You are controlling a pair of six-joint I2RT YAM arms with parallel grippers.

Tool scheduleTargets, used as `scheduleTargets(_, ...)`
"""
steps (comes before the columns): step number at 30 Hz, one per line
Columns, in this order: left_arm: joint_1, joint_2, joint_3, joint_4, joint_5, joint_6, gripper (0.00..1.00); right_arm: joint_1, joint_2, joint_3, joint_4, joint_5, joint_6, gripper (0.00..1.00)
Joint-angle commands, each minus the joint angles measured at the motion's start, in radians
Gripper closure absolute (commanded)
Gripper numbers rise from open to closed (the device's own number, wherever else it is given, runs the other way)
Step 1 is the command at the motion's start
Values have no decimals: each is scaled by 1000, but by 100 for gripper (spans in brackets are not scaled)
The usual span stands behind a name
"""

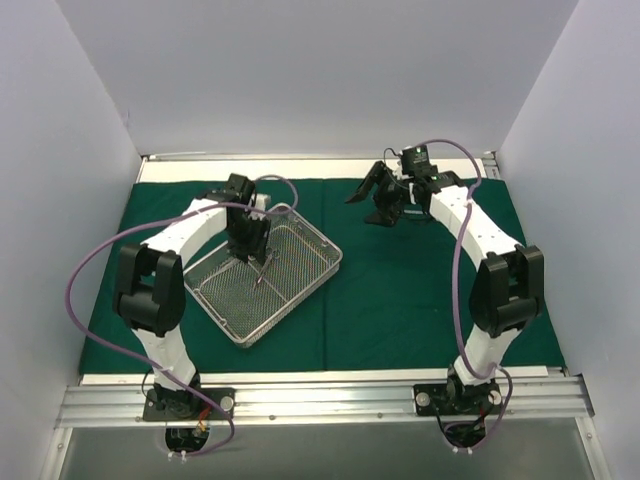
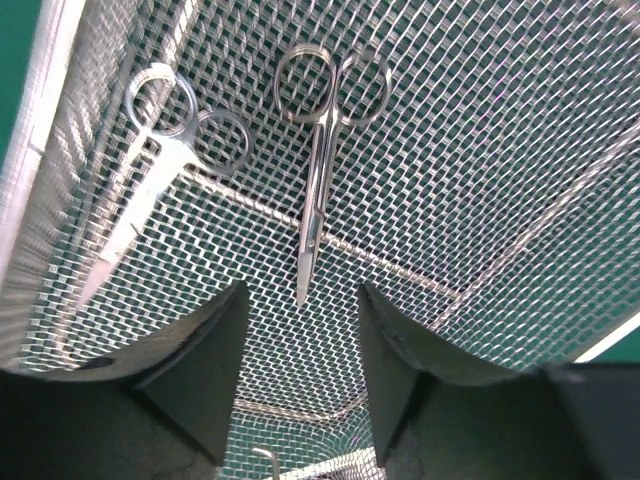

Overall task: Open and lay out the surgical kit
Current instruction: Pick up the medical item from the container.

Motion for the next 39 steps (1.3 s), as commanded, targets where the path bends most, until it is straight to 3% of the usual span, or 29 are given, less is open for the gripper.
scheduleTargets(1,-14,-59,-71,51,1,-34,43,-14,-84,-20,3,14,9,31)
scheduleTargets(25,-30,82,-150,104,-35,-62,43,-20,-104,-71,37,11,28,31)
scheduleTargets(29,-30,115,-183,126,-33,-69,46,-22,-102,-75,40,11,29,32)
scheduleTargets(34,-39,138,-198,144,-58,-76,58,-20,-96,-75,37,14,23,32)
scheduleTargets(39,-74,183,-181,140,-99,-114,58,-20,-90,-68,37,17,20,32)
